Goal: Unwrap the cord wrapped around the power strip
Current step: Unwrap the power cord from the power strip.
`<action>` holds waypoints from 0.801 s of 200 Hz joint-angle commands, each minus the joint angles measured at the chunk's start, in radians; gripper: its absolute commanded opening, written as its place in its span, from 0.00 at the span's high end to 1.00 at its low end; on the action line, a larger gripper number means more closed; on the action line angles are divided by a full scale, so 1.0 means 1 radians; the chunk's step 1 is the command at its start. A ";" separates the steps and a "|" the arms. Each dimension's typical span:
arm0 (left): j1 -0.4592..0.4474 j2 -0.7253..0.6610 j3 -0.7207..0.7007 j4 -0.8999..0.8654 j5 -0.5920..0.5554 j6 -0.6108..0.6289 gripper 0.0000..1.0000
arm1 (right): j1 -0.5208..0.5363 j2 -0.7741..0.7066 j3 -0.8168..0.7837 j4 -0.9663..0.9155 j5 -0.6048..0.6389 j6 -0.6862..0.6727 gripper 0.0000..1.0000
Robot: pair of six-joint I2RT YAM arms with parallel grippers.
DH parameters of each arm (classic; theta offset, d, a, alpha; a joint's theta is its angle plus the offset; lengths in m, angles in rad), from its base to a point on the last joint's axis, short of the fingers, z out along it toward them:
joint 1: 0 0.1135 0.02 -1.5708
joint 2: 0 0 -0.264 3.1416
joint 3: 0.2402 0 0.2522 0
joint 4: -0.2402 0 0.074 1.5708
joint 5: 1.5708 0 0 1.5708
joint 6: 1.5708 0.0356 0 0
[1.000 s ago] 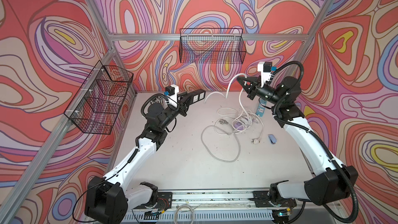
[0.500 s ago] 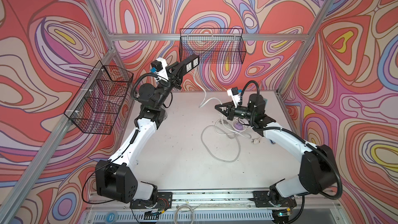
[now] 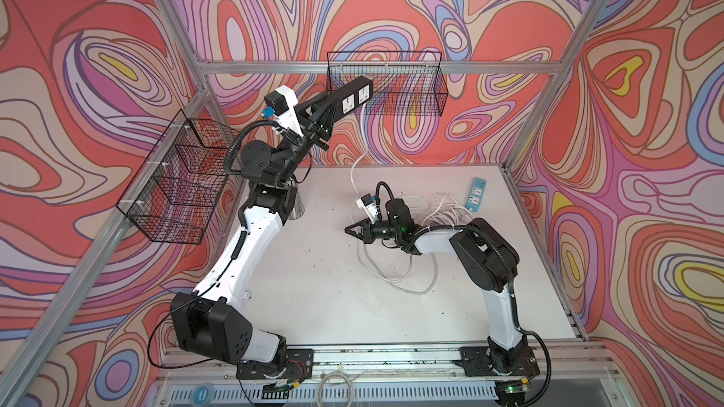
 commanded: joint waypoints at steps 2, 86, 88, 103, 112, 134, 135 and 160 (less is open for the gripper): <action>-0.001 -0.022 0.028 0.080 0.021 -0.055 1.00 | -0.003 0.047 0.022 0.085 0.055 0.029 1.00; -0.001 -0.087 -0.104 0.085 0.039 -0.063 1.00 | -0.040 -0.156 -0.071 0.081 0.122 -0.085 0.07; -0.002 -0.089 -0.107 0.083 0.039 -0.059 1.00 | -0.042 -0.165 -0.073 0.076 0.123 -0.088 0.05; 0.000 -0.101 -0.128 0.073 0.047 -0.040 1.00 | -0.073 -0.233 -0.097 0.030 0.121 -0.112 0.02; 0.006 -0.105 -0.138 0.071 0.050 -0.039 1.00 | -0.092 -0.277 -0.114 0.001 0.126 -0.130 0.02; 0.018 -0.108 -0.160 0.077 0.065 -0.057 1.00 | -0.131 -0.405 -0.148 -0.115 0.142 -0.211 0.02; 0.019 -0.107 -0.160 0.077 0.066 -0.058 1.00 | -0.132 -0.412 -0.148 -0.124 0.146 -0.217 0.02; 0.029 -0.097 -0.149 0.028 0.144 -0.082 1.00 | -0.138 -0.567 -0.135 -0.352 0.244 -0.408 0.02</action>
